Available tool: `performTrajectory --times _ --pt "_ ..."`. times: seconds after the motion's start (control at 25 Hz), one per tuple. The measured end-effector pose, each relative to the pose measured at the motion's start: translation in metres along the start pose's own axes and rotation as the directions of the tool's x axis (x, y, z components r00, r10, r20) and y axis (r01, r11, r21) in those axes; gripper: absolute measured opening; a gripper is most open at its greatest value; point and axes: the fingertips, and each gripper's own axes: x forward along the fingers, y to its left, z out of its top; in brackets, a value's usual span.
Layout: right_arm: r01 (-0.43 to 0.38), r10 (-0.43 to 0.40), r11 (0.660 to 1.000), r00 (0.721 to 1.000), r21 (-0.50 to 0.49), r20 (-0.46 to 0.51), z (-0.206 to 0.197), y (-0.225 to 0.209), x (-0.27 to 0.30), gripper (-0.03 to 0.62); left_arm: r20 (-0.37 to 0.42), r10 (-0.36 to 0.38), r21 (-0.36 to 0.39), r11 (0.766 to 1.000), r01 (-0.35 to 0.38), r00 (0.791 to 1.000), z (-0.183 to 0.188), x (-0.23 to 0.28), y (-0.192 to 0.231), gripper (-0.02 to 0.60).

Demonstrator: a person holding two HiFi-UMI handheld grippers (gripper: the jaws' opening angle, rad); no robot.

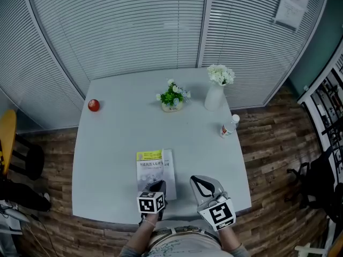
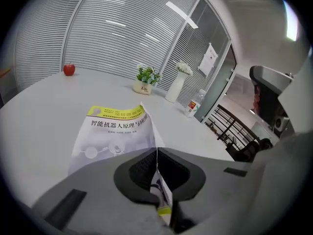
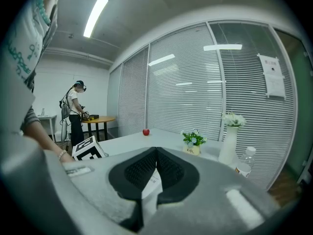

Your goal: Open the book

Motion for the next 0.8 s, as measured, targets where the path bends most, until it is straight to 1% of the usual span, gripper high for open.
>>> performTrajectory --times 0.2,0.32,0.68,0.8 --pt "0.016 -0.016 1.000 1.000 -0.001 0.002 -0.004 0.005 0.007 0.003 -0.012 -0.007 0.021 1.000 0.007 1.000 -0.001 -0.004 0.010 0.003" --pt "0.024 -0.024 1.000 1.000 0.011 -0.007 0.001 0.011 0.014 0.003 -0.021 -0.012 0.028 1.000 0.012 1.000 0.000 -0.008 0.018 0.003" --pt "0.028 -0.028 1.000 1.000 0.005 -0.013 0.002 0.032 0.035 0.003 -0.028 -0.029 0.006 1.000 0.029 0.999 0.000 -0.023 0.044 0.003" --pt "0.028 -0.027 0.999 0.999 0.016 -0.022 0.007 0.042 0.041 0.003 -0.028 -0.029 0.002 1.000 0.029 0.999 0.000 -0.028 0.054 0.003"
